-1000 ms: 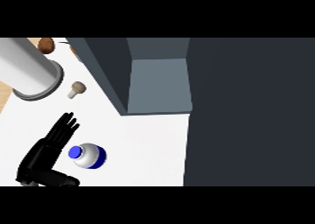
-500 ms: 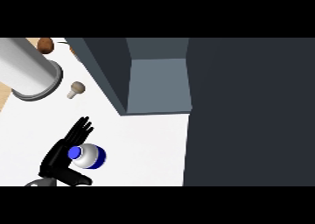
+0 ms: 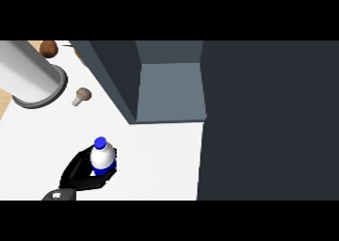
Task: Pick up the bottled water, place it into the cabinet and close the cabinet
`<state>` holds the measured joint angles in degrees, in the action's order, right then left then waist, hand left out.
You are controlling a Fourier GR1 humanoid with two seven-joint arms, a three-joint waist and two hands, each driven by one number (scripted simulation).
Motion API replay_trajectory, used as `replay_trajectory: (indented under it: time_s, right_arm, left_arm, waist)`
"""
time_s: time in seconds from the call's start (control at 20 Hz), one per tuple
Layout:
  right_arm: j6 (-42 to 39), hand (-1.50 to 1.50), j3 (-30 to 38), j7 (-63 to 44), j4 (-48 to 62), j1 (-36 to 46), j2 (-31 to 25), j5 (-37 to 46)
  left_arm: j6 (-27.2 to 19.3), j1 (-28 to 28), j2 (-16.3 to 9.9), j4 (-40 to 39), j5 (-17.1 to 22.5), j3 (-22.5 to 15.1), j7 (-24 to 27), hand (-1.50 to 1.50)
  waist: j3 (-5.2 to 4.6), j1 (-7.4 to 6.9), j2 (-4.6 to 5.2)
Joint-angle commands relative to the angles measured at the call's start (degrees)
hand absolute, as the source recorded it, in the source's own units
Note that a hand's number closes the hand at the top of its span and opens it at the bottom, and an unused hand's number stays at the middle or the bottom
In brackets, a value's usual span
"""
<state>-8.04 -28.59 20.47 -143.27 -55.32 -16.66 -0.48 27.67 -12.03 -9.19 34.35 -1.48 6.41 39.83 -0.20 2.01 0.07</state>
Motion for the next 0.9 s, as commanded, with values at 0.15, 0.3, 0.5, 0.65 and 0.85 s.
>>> replay_trajectory:
  time_s: [0.15,0.3,0.5,0.65,0.85]
  right_arm:
    - [0.91,-1.5,-0.42,-0.89,-8.11,-3.45,-2.86,2.55]
    - [1.02,-1.5,1.53,-0.16,-7.55,-3.91,-4.22,1.63]
    - [2.44,-1.5,-1.34,1.6,-6.84,-5.34,-3.83,3.16]
    - [2.38,-1.5,1.9,-0.62,-9.51,-5.51,-6.04,-0.15]
    - [5.05,-1.5,-0.59,-2.36,-8.34,-3.0,-4.02,1.69]
  left_arm:
    - [-7.6,-3.01,1.18,-7.66,-6.73,-2.58,14.73,1.5]
    - [-12.97,-1.57,-0.15,-8.84,-7.34,-1.47,19.57,1.5]
    - [-21.44,-2.51,2.74,-8.96,-5.09,1.84,19.44,1.5]
    - [-24.2,-3.64,3.94,-9.18,-6.59,0.88,21.59,1.5]
    - [-19.03,-0.48,5.12,-2.16,-4.36,-0.12,17.15,1.5]
  waist:
    - [-0.12,0.57,0.18]
    - [-0.05,0.03,0.1]
    - [0.02,-0.46,-0.05]
    - [0.06,-0.77,0.05]
    - [0.18,-1.9,-0.25]
